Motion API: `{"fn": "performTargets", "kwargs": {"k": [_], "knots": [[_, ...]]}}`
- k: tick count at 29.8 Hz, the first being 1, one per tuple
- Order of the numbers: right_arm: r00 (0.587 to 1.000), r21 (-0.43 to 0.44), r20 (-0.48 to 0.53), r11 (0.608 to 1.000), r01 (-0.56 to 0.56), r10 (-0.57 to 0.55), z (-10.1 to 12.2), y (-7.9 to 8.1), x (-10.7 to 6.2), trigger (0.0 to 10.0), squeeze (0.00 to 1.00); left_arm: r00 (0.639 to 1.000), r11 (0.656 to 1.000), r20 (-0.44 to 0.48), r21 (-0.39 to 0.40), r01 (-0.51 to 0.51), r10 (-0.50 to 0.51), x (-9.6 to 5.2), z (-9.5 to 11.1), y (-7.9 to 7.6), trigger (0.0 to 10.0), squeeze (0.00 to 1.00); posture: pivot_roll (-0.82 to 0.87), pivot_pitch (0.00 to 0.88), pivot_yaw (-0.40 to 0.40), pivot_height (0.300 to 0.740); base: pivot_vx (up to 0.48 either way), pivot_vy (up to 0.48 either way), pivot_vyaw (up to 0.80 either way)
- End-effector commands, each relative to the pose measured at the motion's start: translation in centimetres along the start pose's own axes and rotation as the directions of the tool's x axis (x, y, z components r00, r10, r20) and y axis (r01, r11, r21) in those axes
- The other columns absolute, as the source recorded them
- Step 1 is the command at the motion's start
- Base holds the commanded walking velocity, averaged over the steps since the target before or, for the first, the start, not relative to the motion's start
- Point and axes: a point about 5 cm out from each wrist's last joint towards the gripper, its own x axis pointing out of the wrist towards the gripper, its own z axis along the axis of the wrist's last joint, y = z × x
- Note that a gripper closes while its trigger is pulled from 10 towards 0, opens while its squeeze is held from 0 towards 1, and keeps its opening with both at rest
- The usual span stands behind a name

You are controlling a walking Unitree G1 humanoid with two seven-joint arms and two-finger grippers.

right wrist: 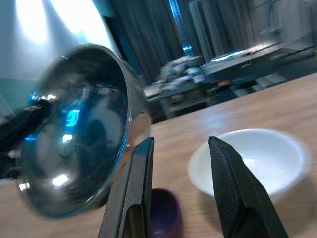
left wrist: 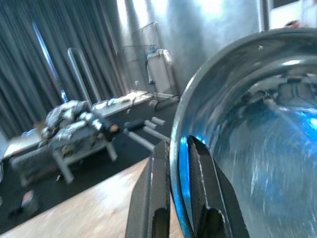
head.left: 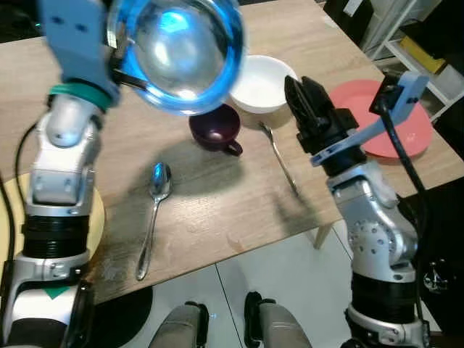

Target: Setting the table

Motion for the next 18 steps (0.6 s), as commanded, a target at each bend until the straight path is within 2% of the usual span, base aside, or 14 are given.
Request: {"fn": "performTargets", "kwargs": {"k": [1,3,8,11,15,17,18], "knots": [[1.0,-0.054,0.019,0.998,0.018,-0.017,-0.1,0.9,-0.2,10.0,0.0,0.998,0.998,0.046,0.035,0.045,-0.046,0.1,0.2,-1.4,10.0,0.0,0.06,0.086,0.057,0.74,0.0,0.0,0.0],[0.999,-0.084,0.018,0.996,0.034,-0.033,-0.3,1.6,-0.1,10.0,0.0,0.992,0.994,0.076,0.05,0.092,-0.096,0.5,0.2,-3.1,10.0,0.0,0.05,0.084,0.066,0.74,0.0,0.0,0.0],[0.995,-0.113,0.002,0.989,0.098,-0.099,-0.4,0.9,-0.3,10.0,0.0,0.982,0.988,0.105,0.043,0.151,-0.155,0.8,0.4,-4.5,10.0,0.0,0.04,0.08,0.071,0.74,0.0,0.0,0.0],[0.994,-0.1,-0.013,0.99,0.102,-0.104,-0.4,0.7,-0.4,10.0,0.0,0.973,0.981,0.126,0.045,0.189,-0.193,0.9,0.5,-5.6,10.0,0.0,0.04,0.077,0.073,0.74,0.0,0.0,0.0],[0.995,-0.098,-0.02,0.99,0.097,-0.099,-0.5,0.7,-0.4,10.0,0.0,0.971,0.98,0.133,0.044,0.195,-0.199,0.9,0.6,-5.9,10.0,0.0,0.04,0.077,0.073,0.74,0.0,0.0,0.0],[0.992,-0.122,-0.044,0.986,0.112,-0.118,-1.0,0.4,-0.4,10.0,0.0,0.964,0.976,0.153,0.051,0.211,-0.217,0.9,0.9,-6.4,10.0,0.0,0.04,0.075,0.071,0.74,0.0,0.0,0.0],[0.985,-0.161,-0.071,0.976,0.146,-0.159,-1.5,-0.2,-0.5,10.0,0.0,0.957,0.972,0.172,0.059,0.228,-0.235,0.7,1.2,-6.9,10.0,0.0,0.04,0.075,0.065,0.74,0.0,0.0,0.0]]}}
